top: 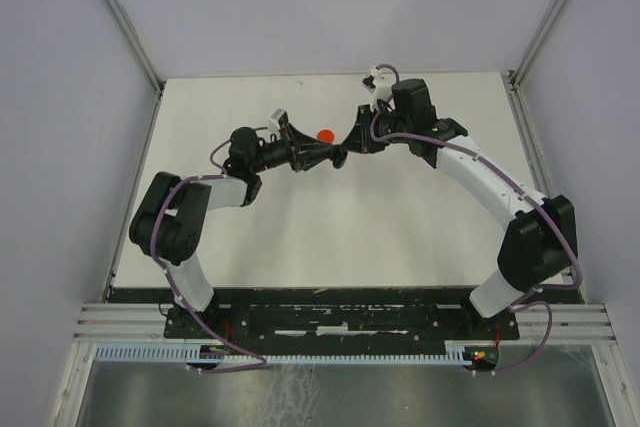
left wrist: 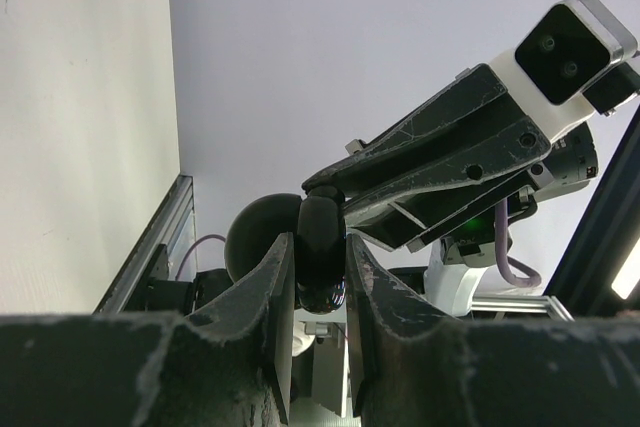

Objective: Insert the wireless bluetooth earbuds into the charging case
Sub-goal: Pick up the earbud from the charging case, then place the earbud in the charging case.

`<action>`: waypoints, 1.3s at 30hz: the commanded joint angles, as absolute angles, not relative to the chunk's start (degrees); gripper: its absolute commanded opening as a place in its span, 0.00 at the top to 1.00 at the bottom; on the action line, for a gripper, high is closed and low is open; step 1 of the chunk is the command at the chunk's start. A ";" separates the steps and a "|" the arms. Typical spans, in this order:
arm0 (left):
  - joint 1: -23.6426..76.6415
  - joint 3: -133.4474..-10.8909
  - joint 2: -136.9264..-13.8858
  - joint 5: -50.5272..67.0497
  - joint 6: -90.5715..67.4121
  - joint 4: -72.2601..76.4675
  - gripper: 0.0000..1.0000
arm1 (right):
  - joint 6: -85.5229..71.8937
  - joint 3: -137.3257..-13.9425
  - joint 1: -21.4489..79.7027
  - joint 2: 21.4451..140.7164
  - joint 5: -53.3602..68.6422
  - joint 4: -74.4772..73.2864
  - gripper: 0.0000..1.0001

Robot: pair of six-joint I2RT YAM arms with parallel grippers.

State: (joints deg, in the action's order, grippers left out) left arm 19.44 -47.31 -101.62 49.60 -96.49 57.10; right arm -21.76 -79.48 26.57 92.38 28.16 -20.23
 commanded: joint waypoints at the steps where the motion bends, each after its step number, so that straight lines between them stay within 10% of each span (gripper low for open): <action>1: 19.93 -50.00 -100.94 49.05 -94.30 59.12 0.97 | -20.01 -75.99 26.37 86.62 26.51 -11.85 0.83; 39: 21.53 -50.91 -104.89 45.79 -100.97 64.67 0.97 | -4.98 -45.71 29.62 72.25 18.53 34.17 0.93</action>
